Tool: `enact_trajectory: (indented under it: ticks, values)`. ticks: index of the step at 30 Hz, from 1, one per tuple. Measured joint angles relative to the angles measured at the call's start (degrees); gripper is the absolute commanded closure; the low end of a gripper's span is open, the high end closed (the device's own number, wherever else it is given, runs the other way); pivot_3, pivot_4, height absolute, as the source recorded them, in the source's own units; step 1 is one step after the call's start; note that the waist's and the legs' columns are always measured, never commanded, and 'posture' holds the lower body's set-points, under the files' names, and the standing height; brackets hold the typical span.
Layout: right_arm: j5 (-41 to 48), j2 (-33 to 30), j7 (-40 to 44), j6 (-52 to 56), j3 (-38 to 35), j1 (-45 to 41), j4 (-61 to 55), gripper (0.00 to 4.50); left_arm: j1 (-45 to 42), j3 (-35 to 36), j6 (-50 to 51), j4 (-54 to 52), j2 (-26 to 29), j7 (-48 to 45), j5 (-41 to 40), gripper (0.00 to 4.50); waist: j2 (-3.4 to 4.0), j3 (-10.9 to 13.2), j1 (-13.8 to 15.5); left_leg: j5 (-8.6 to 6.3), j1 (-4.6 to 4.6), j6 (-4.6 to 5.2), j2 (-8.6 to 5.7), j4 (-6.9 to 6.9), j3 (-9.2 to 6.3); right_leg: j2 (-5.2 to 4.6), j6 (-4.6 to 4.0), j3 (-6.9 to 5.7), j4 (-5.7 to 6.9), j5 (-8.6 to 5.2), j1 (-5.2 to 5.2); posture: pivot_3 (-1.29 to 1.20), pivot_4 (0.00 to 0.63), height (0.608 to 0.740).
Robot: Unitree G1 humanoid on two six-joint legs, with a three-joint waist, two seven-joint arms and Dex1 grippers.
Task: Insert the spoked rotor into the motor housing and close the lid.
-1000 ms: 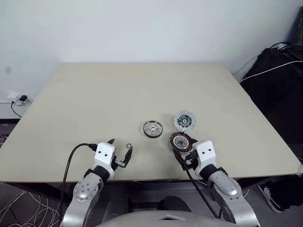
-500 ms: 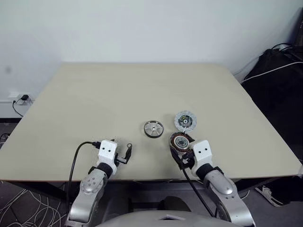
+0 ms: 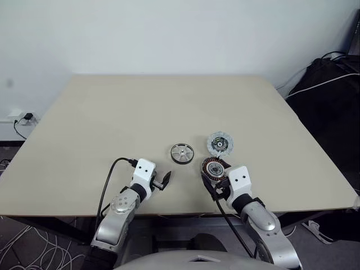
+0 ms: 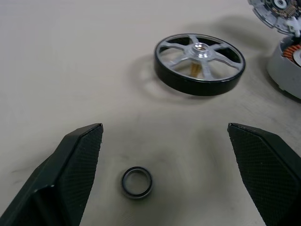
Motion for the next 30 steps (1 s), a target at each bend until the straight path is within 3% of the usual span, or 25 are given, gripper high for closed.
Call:
enact_trajectory:
  ticks: [20,30]
  values:
    - [-0.02,0.50,-0.45,0.05,0.07,-0.18,-0.30,0.01,-1.76,-0.23,8.68,1.03,-0.21,2.75,3.24,0.02,0.11,-0.27,-0.04,0.00,0.14,0.00,0.00,0.03,-0.01,-0.04,-0.12,0.02,0.00,-0.07,0.13,0.00,0.000,0.740]
    - [-0.40,1.13,-0.46,0.04,0.11,-0.49,-0.29,0.00,-1.76,-0.46,8.94,0.57,-0.05,3.05,3.45,3.13,0.09,-0.29,-0.07,0.00,0.12,0.00,0.01,0.01,-0.02,-0.08,-0.13,0.03,0.00,-0.07,0.10,0.00,0.000,0.740]
